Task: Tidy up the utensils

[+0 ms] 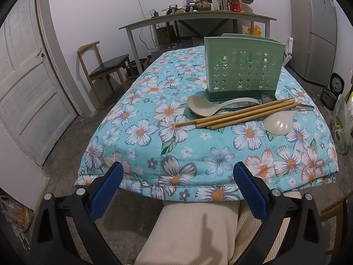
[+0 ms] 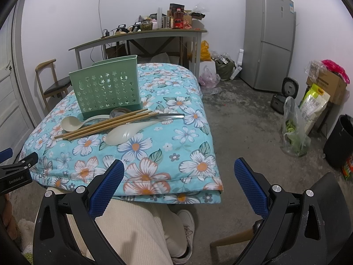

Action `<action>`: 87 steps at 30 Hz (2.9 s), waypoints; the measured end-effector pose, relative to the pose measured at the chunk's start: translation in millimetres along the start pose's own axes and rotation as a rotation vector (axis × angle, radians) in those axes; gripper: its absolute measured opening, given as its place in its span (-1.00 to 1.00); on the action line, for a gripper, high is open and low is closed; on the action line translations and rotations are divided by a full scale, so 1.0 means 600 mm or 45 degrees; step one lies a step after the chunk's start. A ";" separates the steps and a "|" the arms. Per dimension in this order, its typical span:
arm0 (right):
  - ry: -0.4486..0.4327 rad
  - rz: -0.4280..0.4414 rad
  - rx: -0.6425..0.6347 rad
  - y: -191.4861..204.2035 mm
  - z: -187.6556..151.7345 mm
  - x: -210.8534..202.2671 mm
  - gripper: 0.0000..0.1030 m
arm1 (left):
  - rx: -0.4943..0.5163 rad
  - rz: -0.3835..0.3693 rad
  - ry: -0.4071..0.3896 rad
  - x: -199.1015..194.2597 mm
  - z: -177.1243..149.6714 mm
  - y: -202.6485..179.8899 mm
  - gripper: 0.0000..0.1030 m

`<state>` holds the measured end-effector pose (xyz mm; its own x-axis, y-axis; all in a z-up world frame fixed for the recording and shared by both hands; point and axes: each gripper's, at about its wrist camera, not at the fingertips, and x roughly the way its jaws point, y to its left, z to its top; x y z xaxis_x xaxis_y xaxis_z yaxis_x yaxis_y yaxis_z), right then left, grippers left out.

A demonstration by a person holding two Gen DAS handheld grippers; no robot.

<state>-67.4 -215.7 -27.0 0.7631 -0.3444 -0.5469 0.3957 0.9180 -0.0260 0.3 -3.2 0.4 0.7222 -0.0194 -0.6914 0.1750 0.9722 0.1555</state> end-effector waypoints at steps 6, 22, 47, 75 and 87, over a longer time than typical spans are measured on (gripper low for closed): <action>0.000 0.000 -0.001 0.001 0.000 0.000 0.85 | 0.001 0.000 0.002 0.000 0.000 0.000 0.90; 0.000 -0.003 -0.001 0.002 0.000 0.000 0.85 | 0.000 -0.001 0.005 0.001 -0.001 0.001 0.90; 0.092 0.075 0.002 0.044 0.045 0.080 0.85 | 0.040 -0.107 0.162 0.067 0.019 -0.006 0.90; 0.195 0.218 -0.245 0.167 0.067 0.183 0.85 | -0.055 -0.435 0.004 0.167 0.165 0.059 0.90; 0.216 0.319 -0.204 0.168 0.074 0.201 0.85 | -0.021 -0.554 0.257 0.289 0.166 0.049 -0.12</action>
<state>87.6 -173.3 -58.4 0.7251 -0.0793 -0.6840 0.1115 0.9938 0.0031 197.7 -0.9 -44.5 0.4393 -0.3813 -0.8134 0.4203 0.8875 -0.1890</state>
